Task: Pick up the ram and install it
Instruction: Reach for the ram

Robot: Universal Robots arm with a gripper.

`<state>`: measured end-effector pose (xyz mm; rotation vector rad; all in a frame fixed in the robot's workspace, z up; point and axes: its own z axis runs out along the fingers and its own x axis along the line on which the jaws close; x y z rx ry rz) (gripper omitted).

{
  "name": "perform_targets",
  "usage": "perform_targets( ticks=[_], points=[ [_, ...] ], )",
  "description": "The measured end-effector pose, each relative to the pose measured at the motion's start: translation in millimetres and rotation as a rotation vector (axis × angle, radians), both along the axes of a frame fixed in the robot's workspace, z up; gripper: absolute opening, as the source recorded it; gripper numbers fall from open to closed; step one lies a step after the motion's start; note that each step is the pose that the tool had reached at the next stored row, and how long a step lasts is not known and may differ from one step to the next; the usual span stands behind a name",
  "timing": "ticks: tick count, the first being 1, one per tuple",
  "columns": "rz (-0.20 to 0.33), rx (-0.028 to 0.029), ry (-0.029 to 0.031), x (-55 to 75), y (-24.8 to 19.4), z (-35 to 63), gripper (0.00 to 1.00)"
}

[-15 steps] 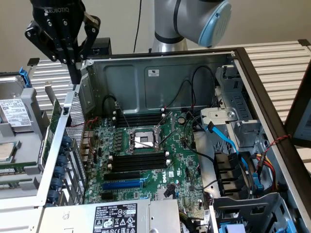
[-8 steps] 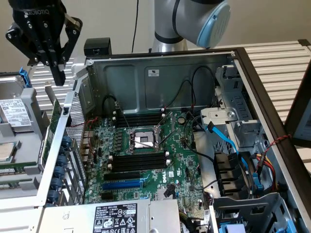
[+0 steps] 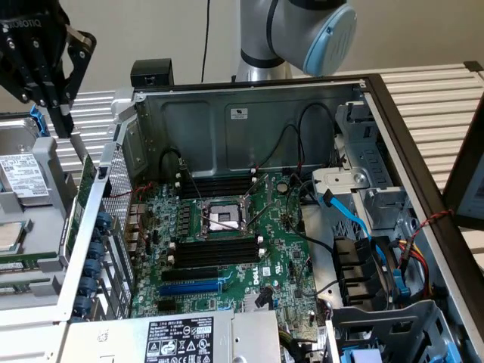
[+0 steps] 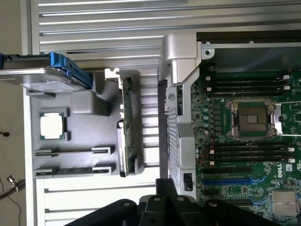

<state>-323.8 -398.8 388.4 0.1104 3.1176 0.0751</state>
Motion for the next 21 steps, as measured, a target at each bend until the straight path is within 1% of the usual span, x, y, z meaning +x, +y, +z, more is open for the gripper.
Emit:
perform_targets(
  ticks=[21],
  points=[
    [0.0, 0.0, 0.0, -95.3, 0.0, -7.2, 0.1]
  ],
)
